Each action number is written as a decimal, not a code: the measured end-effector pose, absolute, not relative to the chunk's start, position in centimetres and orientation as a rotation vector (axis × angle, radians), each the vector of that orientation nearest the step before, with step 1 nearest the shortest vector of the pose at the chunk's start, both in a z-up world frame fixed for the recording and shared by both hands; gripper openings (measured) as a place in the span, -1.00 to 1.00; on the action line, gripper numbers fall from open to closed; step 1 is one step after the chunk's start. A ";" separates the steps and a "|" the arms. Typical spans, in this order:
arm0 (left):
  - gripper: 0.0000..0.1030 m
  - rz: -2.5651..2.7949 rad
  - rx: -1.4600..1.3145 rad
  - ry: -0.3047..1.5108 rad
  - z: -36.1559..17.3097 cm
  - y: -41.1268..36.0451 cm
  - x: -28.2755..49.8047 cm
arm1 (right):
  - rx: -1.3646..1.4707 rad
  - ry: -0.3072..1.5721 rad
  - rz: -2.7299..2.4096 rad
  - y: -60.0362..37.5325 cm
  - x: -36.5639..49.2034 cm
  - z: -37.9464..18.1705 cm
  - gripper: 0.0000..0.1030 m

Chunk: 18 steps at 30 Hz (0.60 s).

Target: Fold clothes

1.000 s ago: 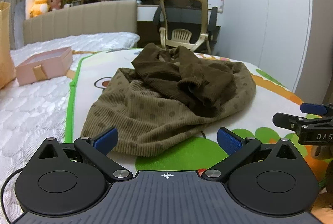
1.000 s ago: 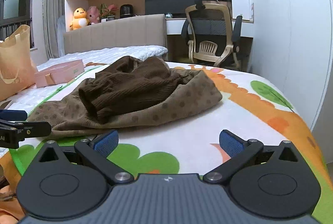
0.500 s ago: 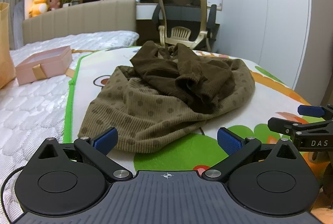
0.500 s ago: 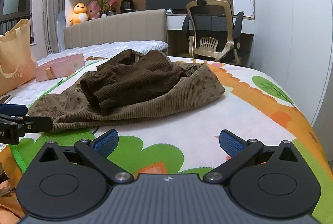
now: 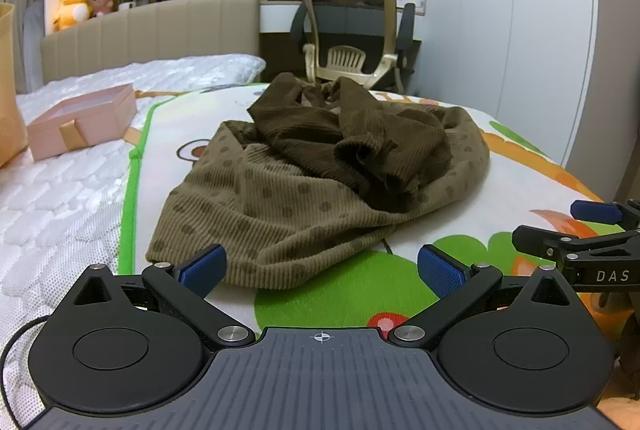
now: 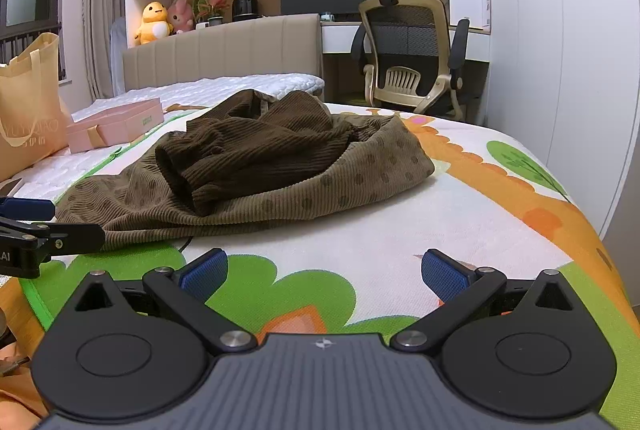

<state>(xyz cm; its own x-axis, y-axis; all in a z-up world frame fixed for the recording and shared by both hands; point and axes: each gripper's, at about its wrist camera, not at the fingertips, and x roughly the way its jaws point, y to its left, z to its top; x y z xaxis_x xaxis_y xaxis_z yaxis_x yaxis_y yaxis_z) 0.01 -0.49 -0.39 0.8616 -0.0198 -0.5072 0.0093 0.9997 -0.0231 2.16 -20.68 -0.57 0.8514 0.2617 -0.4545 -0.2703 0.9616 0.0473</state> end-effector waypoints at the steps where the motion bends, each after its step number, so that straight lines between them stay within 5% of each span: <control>1: 1.00 -0.015 -0.020 0.533 -0.4 -0.5 0.0 | -0.018 0.476 0.280 -20.7 2.2 -0.6 1.00; 18: 1.00 -0.015 -0.020 0.547 -0.5 -0.5 0.2 | -0.013 0.485 0.281 -20.7 2.2 -0.8 1.00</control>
<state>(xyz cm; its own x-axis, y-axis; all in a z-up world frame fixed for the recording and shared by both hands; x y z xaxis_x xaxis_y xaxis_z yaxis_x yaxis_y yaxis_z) 0.19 -0.50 -0.48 0.8541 -0.0199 -0.5197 0.0092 0.9997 -0.0233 2.22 -20.73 -0.76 0.8468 0.2637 -0.4620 -0.2700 0.9614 0.0538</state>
